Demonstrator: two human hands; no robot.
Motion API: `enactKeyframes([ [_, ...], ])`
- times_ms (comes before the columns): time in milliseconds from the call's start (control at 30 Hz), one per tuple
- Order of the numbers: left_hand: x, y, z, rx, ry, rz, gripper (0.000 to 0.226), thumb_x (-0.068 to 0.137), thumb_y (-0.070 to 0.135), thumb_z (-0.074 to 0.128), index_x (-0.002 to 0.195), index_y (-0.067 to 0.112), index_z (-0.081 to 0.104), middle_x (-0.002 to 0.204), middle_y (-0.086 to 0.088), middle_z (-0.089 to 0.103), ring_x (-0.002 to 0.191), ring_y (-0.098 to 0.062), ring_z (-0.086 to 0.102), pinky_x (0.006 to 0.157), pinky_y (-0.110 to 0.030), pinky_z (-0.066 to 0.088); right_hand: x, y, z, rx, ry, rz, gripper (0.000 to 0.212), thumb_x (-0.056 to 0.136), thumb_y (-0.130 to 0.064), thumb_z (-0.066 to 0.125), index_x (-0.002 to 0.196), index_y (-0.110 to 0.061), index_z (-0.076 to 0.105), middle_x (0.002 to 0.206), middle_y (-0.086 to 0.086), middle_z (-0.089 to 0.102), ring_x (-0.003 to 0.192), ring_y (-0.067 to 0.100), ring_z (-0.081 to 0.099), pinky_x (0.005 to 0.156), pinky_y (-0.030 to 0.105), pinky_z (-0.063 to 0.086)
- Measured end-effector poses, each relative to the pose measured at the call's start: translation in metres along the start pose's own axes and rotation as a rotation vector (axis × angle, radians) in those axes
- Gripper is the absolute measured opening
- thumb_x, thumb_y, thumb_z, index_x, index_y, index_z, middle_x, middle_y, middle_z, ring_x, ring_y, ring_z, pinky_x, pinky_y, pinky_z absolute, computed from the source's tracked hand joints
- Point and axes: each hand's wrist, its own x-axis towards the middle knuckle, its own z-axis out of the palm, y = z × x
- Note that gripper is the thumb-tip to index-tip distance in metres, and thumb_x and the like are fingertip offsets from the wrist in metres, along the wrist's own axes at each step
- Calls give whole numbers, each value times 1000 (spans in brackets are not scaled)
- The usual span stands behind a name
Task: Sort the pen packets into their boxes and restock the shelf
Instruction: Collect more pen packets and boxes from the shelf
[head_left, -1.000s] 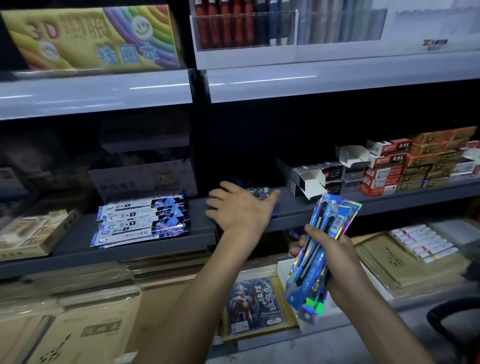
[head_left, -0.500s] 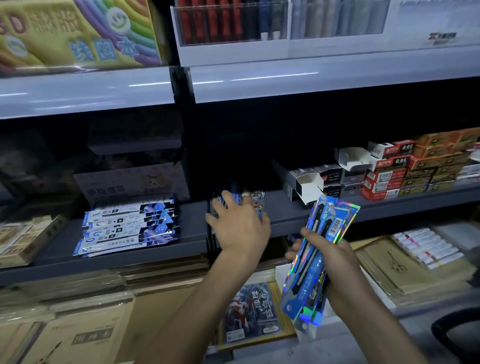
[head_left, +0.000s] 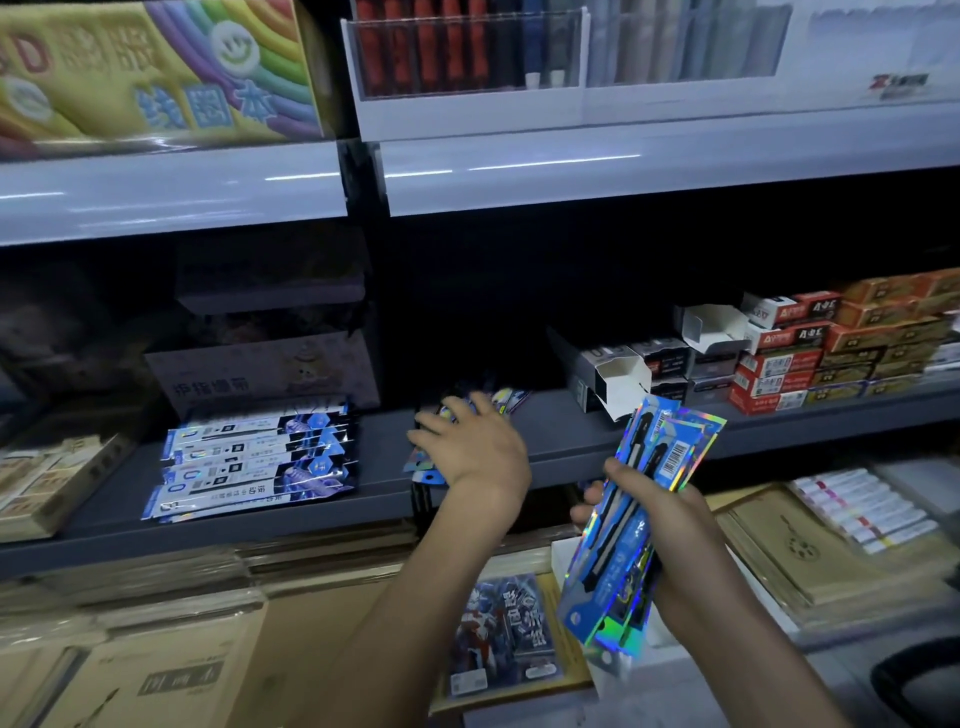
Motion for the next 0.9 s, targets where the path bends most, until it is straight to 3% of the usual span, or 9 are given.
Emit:
enactKeyframes([
  [133, -1, -26, 8, 70, 76, 216, 55, 111, 41, 25, 160, 18, 18, 163, -12, 28, 143, -47, 34, 112, -54, 35, -1, -5, 6, -2, -72, 19, 16, 100, -12, 65, 102, 3, 63, 71, 16, 68, 55, 27, 69, 52, 33, 59],
  [300, 3, -72, 9, 149, 177, 549, 57, 111, 43, 24, 163, 23, 15, 168, -4, 25, 143, -34, 40, 109, -44, 39, 0, -10, 19, 47, -143, 14, 12, 100, -12, 65, 97, 0, 62, 69, 12, 63, 55, 27, 65, 59, 36, 62],
  [433, 10, -96, 4, 148, 180, 708, 62, 108, 49, 14, 164, 23, 16, 170, -2, 23, 147, -28, 38, 113, -41, 39, 2, -8, 31, 85, -138, 8, 12, 100, -13, 66, 99, -1, 64, 69, 13, 64, 59, 28, 66, 66, 41, 65],
  [600, 7, -107, 4, 52, 207, 752, 72, 99, 54, 10, 160, 21, 33, 163, -2, 40, 140, -26, 49, 108, -41, 45, 3, -4, 46, 157, -111, 0, 19, 101, -16, 65, 92, 1, 65, 74, 14, 69, 67, 31, 72, 73, 44, 66],
  [733, 7, -106, 0, -7, 216, 698, 63, 103, 51, 30, 162, 27, 25, 164, 5, 37, 149, -19, 37, 118, -41, 33, 1, -6, 62, 289, -84, -29, 17, 102, -15, 63, 98, 2, 65, 85, 16, 72, 76, 31, 75, 71, 39, 66],
  [900, 1, -106, -17, 24, 218, 700, 83, 88, 65, 35, 162, 30, 24, 166, 4, 32, 155, -20, 26, 122, -40, 24, 1, -4, 74, 373, -78, -10, 32, 102, -19, 63, 121, 7, 62, 100, 23, 68, 84, 32, 72, 73, 36, 66],
])
